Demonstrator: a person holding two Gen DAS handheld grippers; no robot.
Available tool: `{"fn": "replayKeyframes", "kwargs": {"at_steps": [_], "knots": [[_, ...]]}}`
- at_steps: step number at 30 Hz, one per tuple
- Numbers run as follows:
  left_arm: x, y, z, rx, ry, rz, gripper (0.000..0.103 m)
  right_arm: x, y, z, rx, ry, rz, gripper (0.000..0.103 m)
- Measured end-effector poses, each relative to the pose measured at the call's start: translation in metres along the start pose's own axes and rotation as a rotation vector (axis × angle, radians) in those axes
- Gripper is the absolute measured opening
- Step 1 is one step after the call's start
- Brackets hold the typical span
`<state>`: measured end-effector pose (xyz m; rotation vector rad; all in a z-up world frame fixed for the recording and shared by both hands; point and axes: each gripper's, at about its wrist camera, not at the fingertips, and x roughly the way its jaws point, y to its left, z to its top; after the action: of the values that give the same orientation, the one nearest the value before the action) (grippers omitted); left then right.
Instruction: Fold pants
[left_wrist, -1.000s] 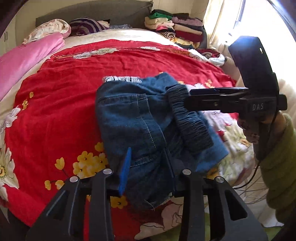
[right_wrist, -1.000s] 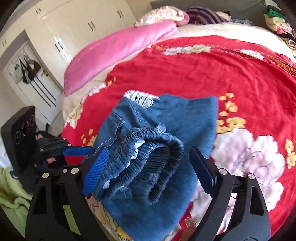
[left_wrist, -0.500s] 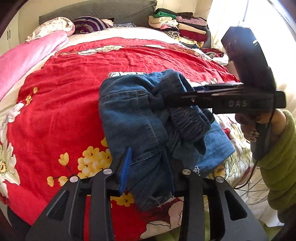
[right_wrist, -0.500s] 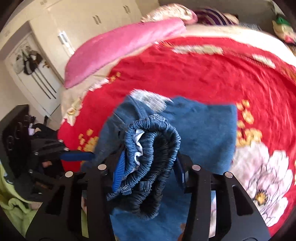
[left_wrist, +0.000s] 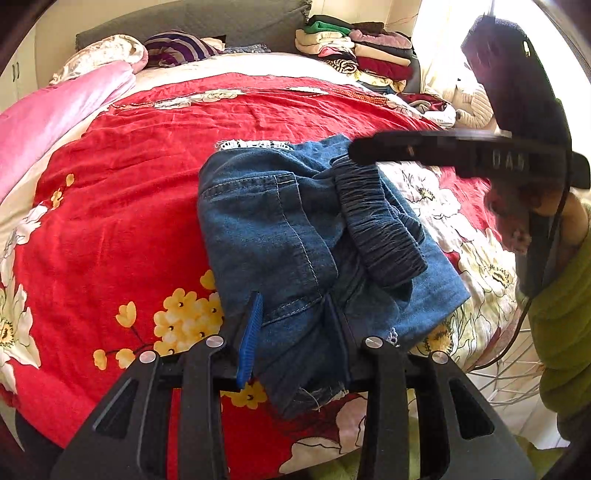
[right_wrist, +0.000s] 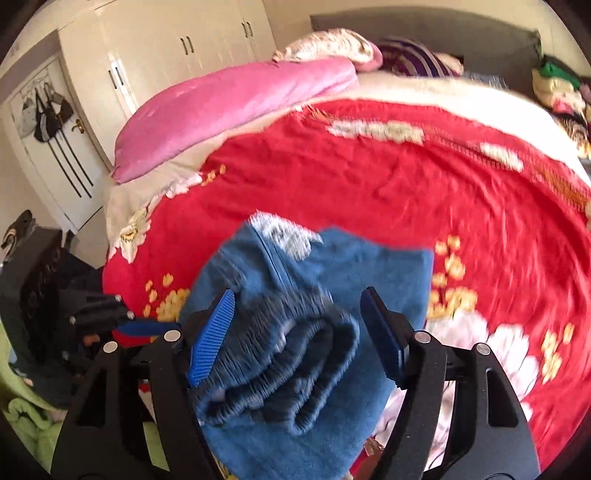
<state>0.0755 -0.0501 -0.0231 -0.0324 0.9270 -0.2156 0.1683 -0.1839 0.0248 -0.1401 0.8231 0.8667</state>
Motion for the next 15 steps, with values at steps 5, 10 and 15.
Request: {"fn": "replayKeyframes", "kwargs": {"at_steps": [5, 10, 15], "knots": [[-0.002, -0.003, -0.004, 0.023, 0.008, 0.005, 0.033, 0.023, 0.019, 0.027, -0.123, 0.047, -0.008, 0.056], [0.000, -0.001, -0.012, 0.023, 0.020, -0.001, 0.033, 0.062, 0.025, 0.040, -0.178, 0.157, -0.021, 0.055], [0.000, -0.001, -0.019, 0.029, 0.021, -0.004, 0.033, 0.087, 0.039, 0.028, -0.265, 0.250, -0.007, 0.003]]}}
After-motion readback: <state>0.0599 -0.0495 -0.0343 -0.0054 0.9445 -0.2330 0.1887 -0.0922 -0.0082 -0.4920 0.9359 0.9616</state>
